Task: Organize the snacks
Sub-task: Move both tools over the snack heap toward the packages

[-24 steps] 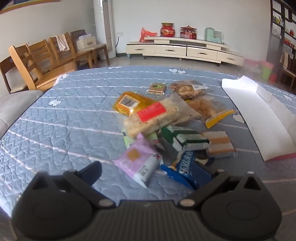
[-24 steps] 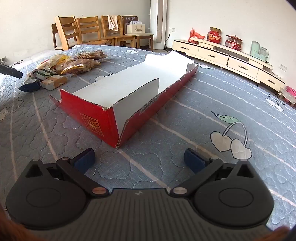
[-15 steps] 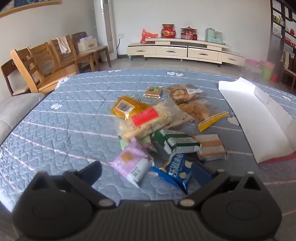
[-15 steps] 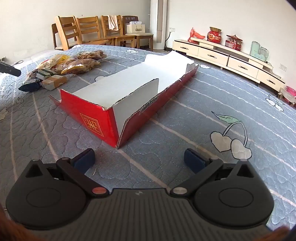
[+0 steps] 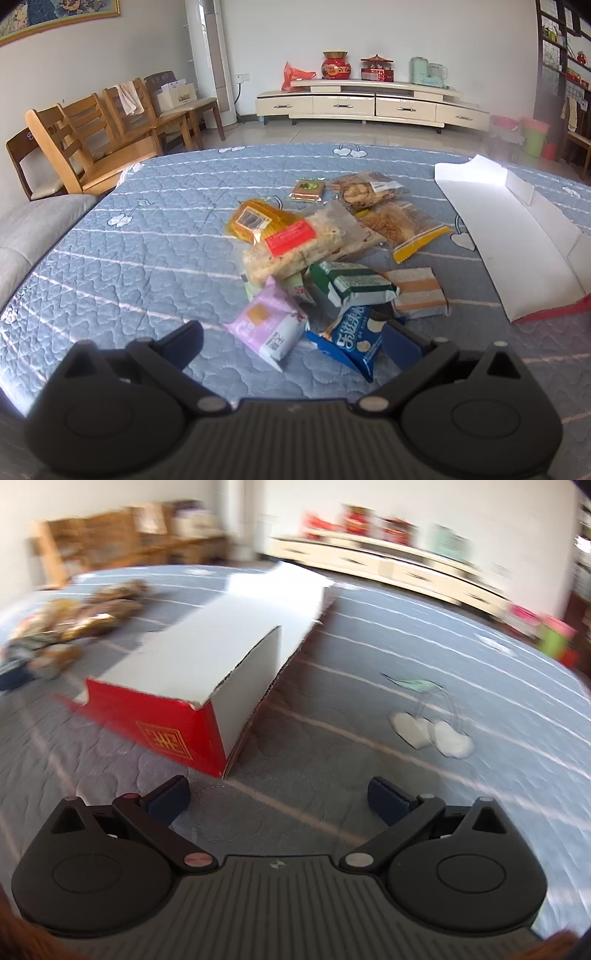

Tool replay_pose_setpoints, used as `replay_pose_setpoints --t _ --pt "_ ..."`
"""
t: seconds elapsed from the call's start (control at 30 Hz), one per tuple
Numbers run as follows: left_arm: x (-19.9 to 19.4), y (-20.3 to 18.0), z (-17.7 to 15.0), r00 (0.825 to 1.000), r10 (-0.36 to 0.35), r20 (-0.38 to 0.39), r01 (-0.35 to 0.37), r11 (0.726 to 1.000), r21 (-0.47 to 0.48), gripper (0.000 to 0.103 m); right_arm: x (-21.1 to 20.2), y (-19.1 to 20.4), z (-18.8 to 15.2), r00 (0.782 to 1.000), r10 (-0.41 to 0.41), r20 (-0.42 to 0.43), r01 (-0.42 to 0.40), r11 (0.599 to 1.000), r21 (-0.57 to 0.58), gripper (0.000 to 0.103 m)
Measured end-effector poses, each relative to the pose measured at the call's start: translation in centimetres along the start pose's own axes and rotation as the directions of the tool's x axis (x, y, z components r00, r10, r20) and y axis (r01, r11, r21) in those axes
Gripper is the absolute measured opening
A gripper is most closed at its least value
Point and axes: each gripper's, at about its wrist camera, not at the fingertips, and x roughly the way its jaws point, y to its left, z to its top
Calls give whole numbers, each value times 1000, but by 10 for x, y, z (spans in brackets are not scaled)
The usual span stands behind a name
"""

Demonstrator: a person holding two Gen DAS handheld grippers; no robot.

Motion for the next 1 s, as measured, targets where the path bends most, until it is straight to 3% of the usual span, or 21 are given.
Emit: replay_pose_setpoints --t 0.07,0.13,0.33,0.53,0.77,1.0 --pt "-1 2 -1 1000 -1 1 1 1000 -1 102 -6 15 4 996 -68 -63 74 993 94 103" --pt "-2 4 -3 1000 -5 2 5 1000 -7 102 -23 36 1 996 -70 -59 79 980 180 103" --pt "-2 11 -8 1000 -6 -2 6 1000 -11 102 -76 138 7 993 -31 117 -1 963 269 103" --pt "-1 23 -21 999 -5 -45 5 1000 -12 102 -78 224 20 973 -102 209 48 968 245 103" --pt "3 35 -28 997 -13 -70 12 1000 -19 102 -63 261 9 990 -83 119 48 963 266 103" --pt "3 38 -29 998 -28 -62 26 999 -22 102 -75 265 8 987 -66 145 31 974 225 103"
